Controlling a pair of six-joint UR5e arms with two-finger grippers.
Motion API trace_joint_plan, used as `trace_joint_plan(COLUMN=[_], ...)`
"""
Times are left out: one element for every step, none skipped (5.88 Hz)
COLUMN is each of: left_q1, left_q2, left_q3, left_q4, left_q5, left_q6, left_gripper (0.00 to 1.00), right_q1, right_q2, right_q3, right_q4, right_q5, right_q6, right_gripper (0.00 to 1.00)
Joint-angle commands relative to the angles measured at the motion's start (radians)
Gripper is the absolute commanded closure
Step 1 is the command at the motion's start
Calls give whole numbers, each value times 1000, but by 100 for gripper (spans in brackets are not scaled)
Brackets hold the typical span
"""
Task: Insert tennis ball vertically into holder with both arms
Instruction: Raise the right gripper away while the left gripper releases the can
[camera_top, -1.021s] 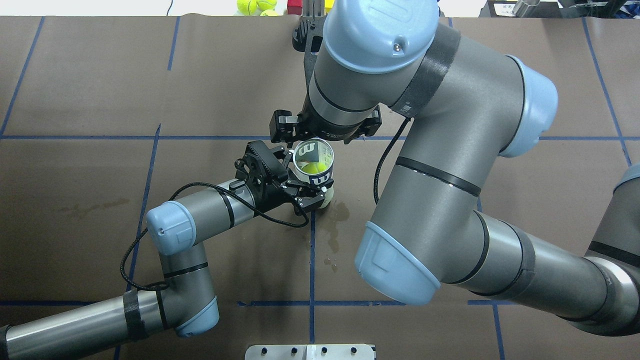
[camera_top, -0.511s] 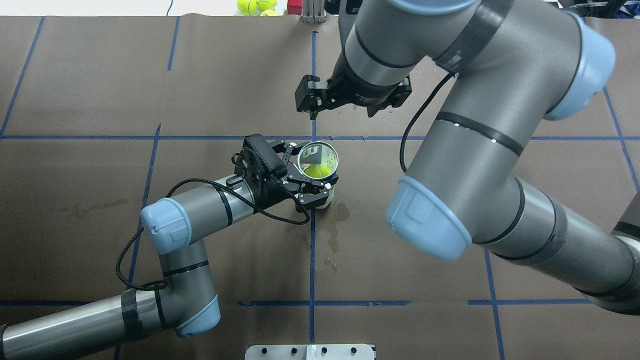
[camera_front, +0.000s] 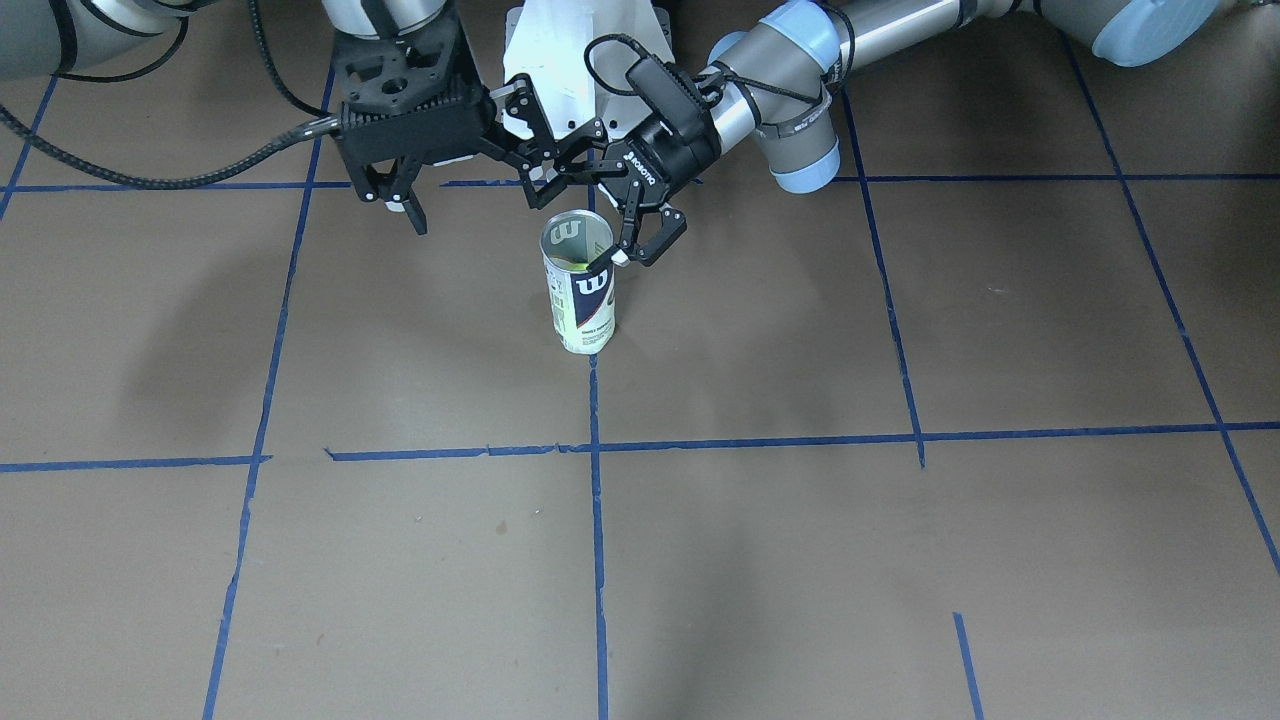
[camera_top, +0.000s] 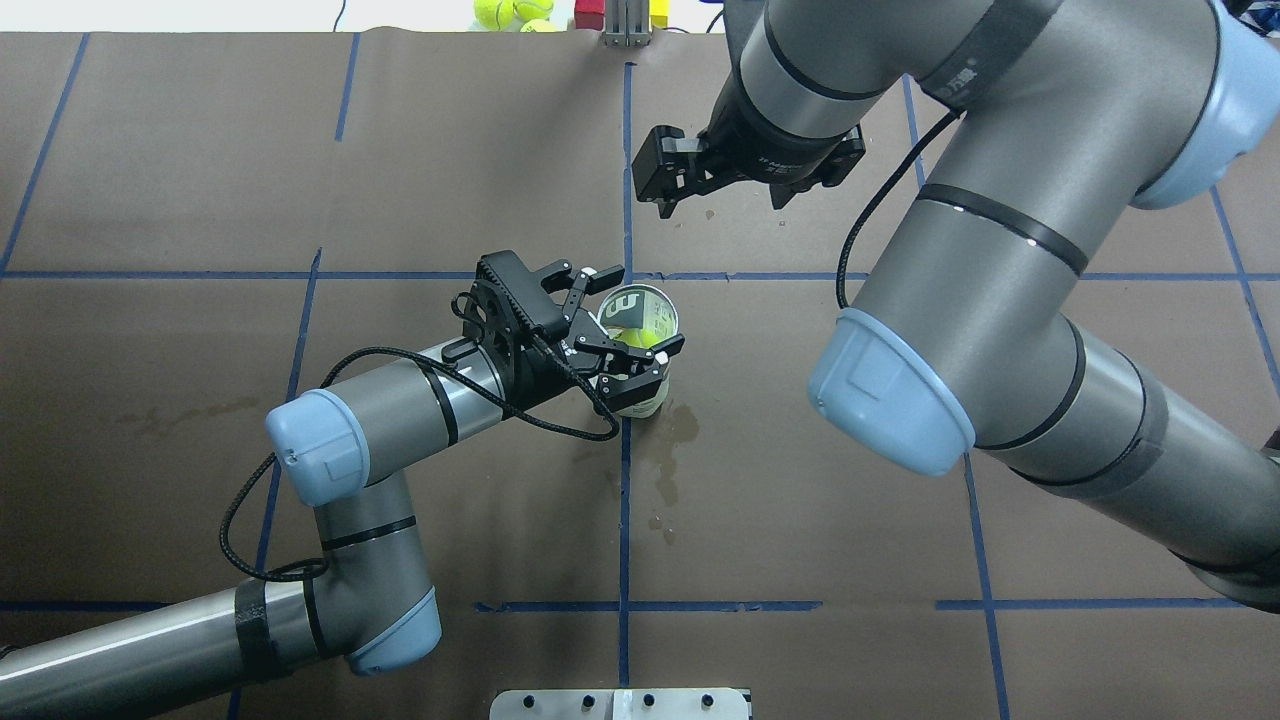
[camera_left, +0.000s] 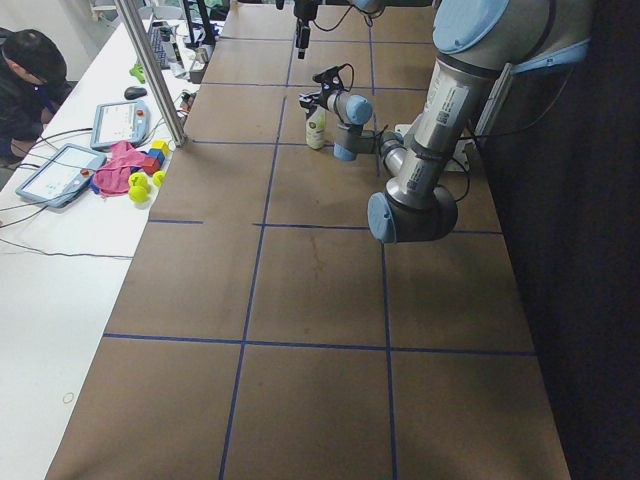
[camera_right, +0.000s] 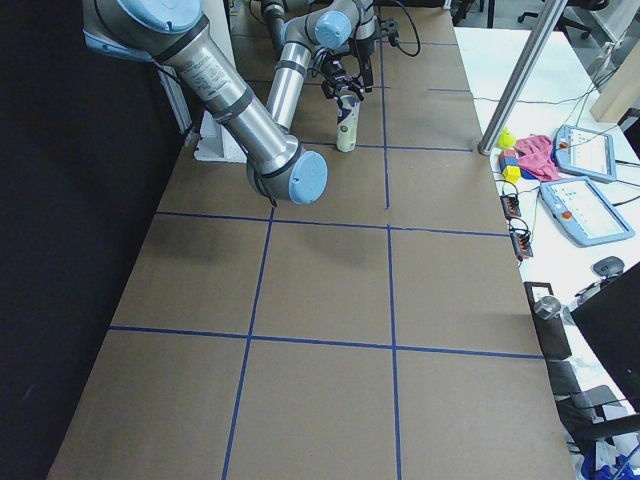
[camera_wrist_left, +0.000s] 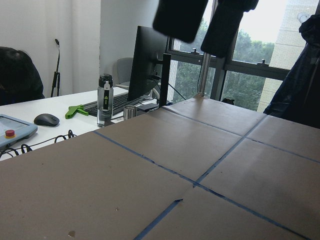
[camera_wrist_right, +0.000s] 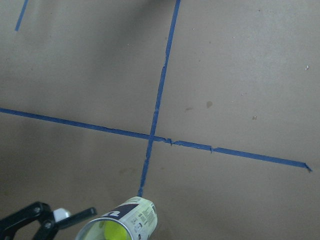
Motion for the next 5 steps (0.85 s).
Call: trace_joint_plan(left_q1=[-12,-41,-70,-87,-138], left_q2=[0,1,0,0,0], left_q3=[-66,-79,-111,-202,-287], left_q4=[12,60,179,368,569], left_q5=[1,-4,-12,-24,-82], left_q6=[-2,-3,-3,-3,-3], left_gripper=[0,0,0,0,0], right_q1=[91,197,302,385,469], right_q2=[-100,-184,-282,-365,-446], right_q3=[38,45,43,42,42], right_q4=[2,2,12,17,17], right_q5=[78,133,179,219,257], right_q6=[-160,-346,-545,-716,-857], right_gripper=[1,1,1,1,1])
